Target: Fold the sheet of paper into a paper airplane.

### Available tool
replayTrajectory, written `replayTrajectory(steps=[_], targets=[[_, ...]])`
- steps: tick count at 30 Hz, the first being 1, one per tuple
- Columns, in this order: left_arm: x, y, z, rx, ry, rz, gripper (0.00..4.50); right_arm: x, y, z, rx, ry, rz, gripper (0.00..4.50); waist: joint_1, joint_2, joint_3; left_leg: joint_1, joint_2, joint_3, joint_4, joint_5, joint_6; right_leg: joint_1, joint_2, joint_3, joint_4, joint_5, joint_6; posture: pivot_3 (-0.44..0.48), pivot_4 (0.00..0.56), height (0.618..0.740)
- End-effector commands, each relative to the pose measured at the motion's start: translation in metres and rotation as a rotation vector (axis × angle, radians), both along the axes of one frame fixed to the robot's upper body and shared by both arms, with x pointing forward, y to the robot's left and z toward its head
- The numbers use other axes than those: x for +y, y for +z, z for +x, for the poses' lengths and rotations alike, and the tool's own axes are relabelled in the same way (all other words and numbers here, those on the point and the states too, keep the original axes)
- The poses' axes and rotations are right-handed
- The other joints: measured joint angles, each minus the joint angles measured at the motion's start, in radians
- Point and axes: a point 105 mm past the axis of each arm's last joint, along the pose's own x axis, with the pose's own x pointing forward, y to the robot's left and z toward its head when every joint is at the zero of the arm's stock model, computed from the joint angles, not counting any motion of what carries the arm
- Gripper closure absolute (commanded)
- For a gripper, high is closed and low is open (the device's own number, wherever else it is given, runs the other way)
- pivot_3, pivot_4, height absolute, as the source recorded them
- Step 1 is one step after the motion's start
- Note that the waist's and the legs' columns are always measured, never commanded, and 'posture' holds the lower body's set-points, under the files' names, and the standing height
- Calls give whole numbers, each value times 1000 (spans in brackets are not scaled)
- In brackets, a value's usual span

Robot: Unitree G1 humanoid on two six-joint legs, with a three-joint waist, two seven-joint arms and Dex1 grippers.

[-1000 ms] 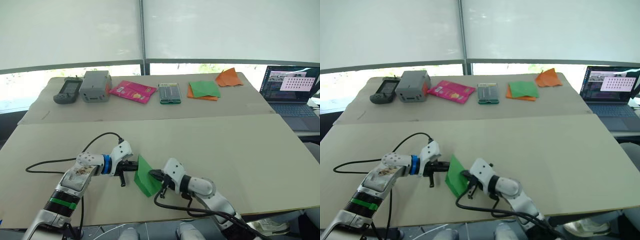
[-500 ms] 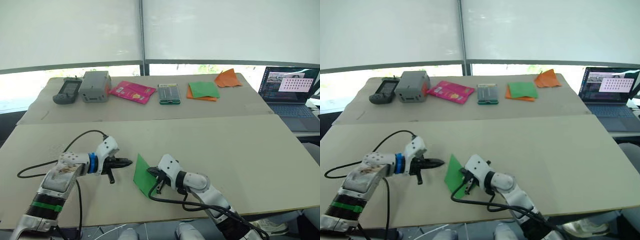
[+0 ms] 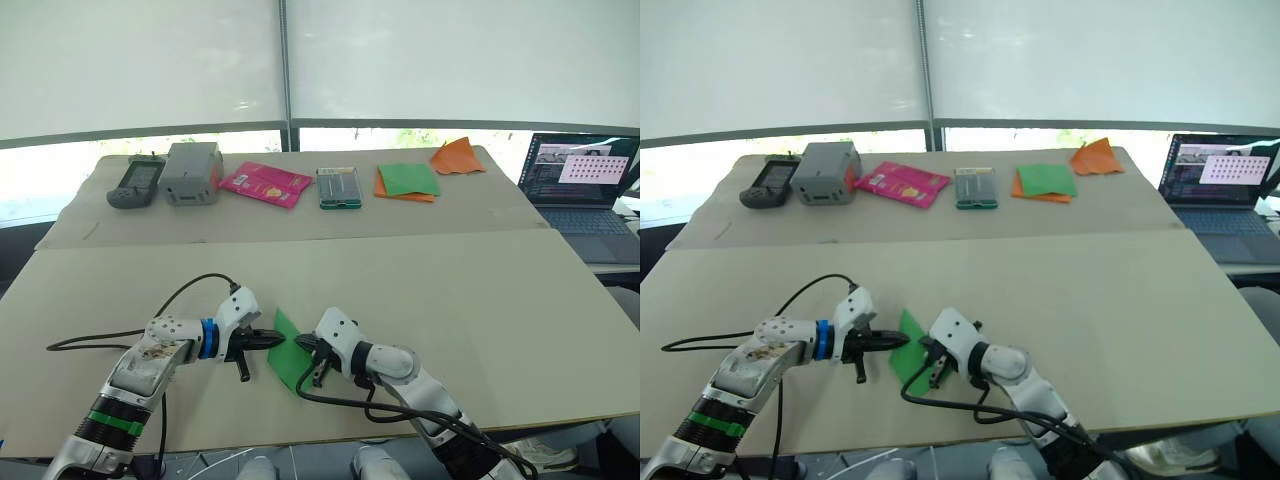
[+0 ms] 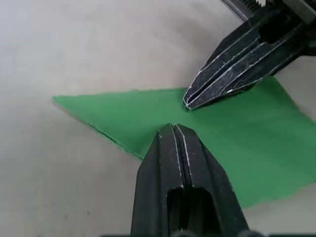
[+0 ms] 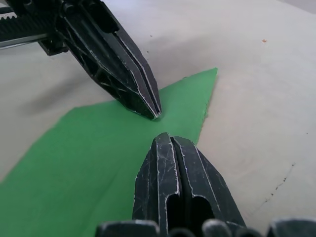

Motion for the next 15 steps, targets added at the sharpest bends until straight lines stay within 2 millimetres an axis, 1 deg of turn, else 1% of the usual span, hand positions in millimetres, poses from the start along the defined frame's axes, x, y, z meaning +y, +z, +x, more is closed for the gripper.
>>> replayTrajectory(steps=[1,3,7,9,13,15], targets=[[5,-16,-3,10,-1,65,4477,2,-4,0,35,-2,-13,4500,0,1,0,0,0,0,0,0,0,0,0,0,0,0,0,0,150,740],[6,-19,-4,1,-6,85,4477,6,-5,1,38,7,-15,4500,0,1,0,0,0,0,0,0,0,0,0,0,0,0,0,0,150,740],[4,-21,-6,-8,-22,93,4477,6,-18,18,62,-35,-87,4500,-1,3,-2,0,0,0,0,0,0,0,0,0,0,0,0,0,150,740],[4,-21,-7,-11,-27,99,4477,7,-22,24,68,-45,-110,4500,-1,4,-3,0,0,0,0,0,0,0,0,0,1,0,0,0,150,740],[4,-23,-9,-12,-30,105,4477,13,-21,30,69,-37,-110,4500,-2,5,-5,0,0,0,1,0,0,1,0,0,1,0,0,0,150,740],[5,-23,-10,-11,-27,106,4477,19,-20,32,72,-26,-111,4500,-2,5,-5,0,0,0,1,0,0,1,0,0,1,0,0,0,150,740]])
